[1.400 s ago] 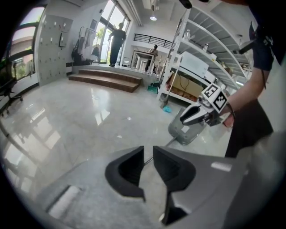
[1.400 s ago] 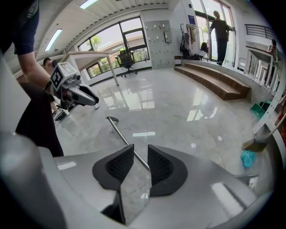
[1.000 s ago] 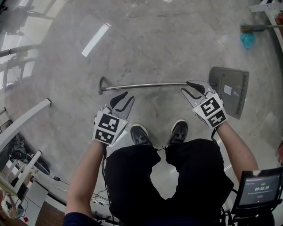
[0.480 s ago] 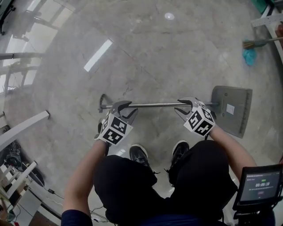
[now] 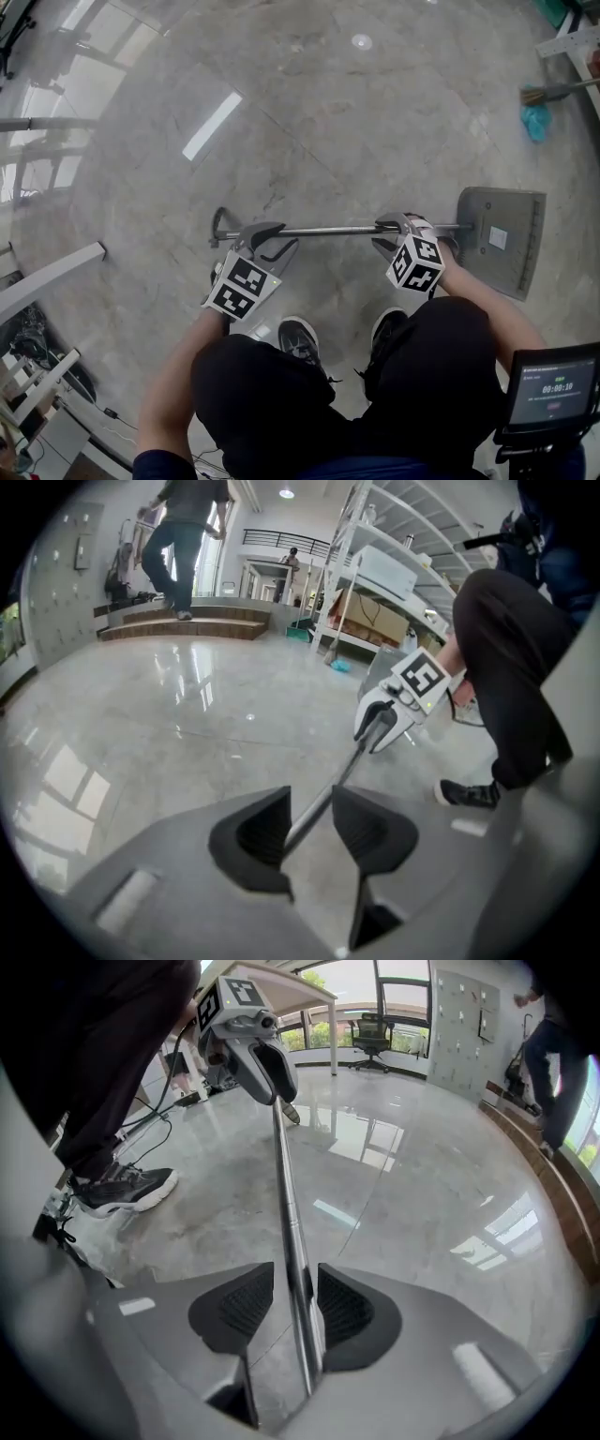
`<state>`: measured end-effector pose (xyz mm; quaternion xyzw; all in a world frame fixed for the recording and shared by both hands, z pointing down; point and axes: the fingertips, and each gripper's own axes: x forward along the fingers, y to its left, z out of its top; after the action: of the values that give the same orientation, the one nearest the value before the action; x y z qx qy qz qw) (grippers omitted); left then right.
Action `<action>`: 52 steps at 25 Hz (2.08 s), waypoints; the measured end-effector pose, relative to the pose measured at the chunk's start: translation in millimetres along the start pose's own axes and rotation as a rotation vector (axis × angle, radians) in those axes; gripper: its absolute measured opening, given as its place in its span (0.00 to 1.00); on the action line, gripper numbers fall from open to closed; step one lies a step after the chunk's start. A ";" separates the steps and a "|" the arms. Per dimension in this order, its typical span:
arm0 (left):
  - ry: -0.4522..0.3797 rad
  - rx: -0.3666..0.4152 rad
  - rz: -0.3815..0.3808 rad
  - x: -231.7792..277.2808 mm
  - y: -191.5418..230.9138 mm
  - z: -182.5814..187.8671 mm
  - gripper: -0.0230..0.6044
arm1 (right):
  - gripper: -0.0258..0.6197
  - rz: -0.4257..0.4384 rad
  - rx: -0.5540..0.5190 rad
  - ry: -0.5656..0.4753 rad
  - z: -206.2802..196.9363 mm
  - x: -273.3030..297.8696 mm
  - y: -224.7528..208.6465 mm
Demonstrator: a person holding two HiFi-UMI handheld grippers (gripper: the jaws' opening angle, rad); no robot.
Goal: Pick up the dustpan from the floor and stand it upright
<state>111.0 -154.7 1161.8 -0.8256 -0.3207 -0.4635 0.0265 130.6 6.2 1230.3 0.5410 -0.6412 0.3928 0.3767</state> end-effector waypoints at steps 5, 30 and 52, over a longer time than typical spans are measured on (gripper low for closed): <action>0.009 -0.088 0.004 -12.6 -1.1 -27.3 0.22 | 0.23 -0.013 -0.011 0.008 -1.9 5.6 -0.1; -0.487 -0.527 0.005 -53.4 60.5 80.6 0.29 | 0.17 -0.190 0.042 -0.228 54.4 -44.3 -57.5; -0.787 -0.549 -0.029 -105.3 102.4 212.7 0.22 | 0.17 -0.290 0.110 -0.433 95.1 -100.6 -111.0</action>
<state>288.6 -216.5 984.4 -0.9102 -0.1835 -0.1837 -0.3226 248.0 -52.2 1110.9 0.7184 -0.6003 0.2441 0.2530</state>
